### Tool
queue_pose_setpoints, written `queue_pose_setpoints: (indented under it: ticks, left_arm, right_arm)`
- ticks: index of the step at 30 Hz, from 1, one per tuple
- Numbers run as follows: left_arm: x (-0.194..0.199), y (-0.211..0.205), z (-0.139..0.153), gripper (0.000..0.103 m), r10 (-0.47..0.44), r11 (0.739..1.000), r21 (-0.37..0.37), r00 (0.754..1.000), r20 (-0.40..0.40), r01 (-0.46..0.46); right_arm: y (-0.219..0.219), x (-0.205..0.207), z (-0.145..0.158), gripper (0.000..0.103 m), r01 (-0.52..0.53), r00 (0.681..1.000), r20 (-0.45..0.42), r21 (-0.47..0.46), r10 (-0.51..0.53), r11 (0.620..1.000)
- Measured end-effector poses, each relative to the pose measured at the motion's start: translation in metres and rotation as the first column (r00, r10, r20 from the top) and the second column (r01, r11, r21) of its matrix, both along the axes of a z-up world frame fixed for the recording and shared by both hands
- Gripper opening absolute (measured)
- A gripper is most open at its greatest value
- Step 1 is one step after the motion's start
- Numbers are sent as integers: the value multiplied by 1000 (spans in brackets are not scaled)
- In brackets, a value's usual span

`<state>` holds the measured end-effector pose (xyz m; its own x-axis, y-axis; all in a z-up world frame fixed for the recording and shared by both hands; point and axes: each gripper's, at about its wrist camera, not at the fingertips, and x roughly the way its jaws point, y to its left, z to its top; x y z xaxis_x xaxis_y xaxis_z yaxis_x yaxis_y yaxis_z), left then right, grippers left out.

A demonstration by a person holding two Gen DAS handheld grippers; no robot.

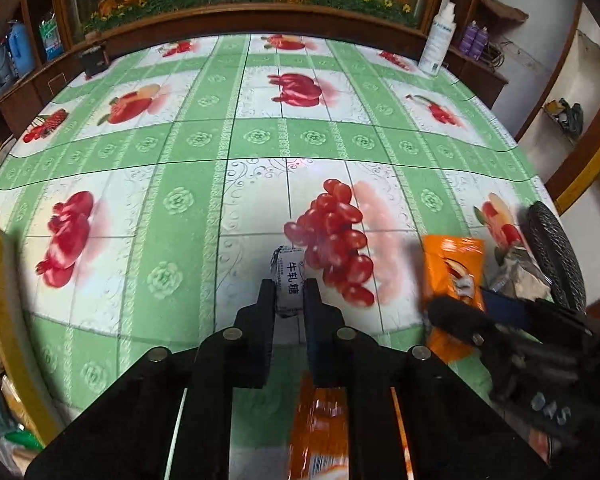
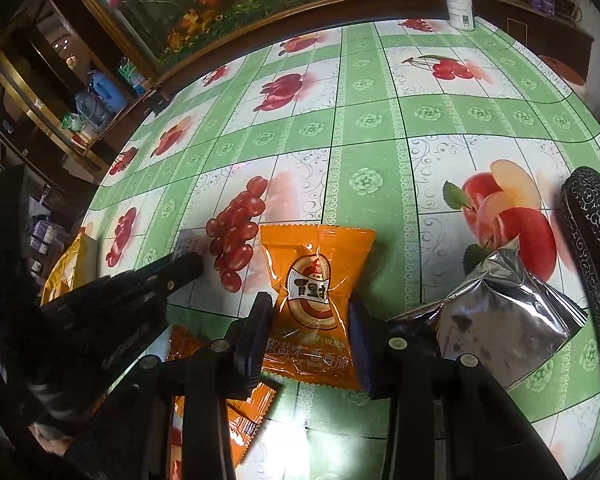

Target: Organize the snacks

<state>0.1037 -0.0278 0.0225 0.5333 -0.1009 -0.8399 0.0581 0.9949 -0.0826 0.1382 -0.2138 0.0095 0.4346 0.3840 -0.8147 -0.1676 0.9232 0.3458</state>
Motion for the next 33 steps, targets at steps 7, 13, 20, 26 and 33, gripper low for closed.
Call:
queue_pose_setpoints:
  ticks: [7, 13, 20, 26, 33]
  left_arm:
    - [-49, 12, 24, 11, 20, 999, 44, 991, 132, -26]
    - [-91, 25, 40, 11, 44, 992, 108, 970, 241, -72]
    - [-115, 36, 41, 11, 65, 981, 159, 956, 287, -115]
    - [-125, 44, 39, 11, 80, 977, 166, 951, 299, -134]
    - [-133, 47, 39, 11, 86, 973, 178, 946, 313, -147]
  right_arm:
    - [14, -12, 11, 38, -68, 996, 55, 42, 65, 997]
    - [31, -25, 20, 38, -125, 988, 102, 51, 120, 991]
    - [51, -43, 30, 38, -197, 970, 158, 60, 186, 979]
    - [68, -56, 34, 38, -243, 956, 181, 50, 231, 969]
    - [75, -63, 34, 38, -266, 949, 187, 56, 252, 962]
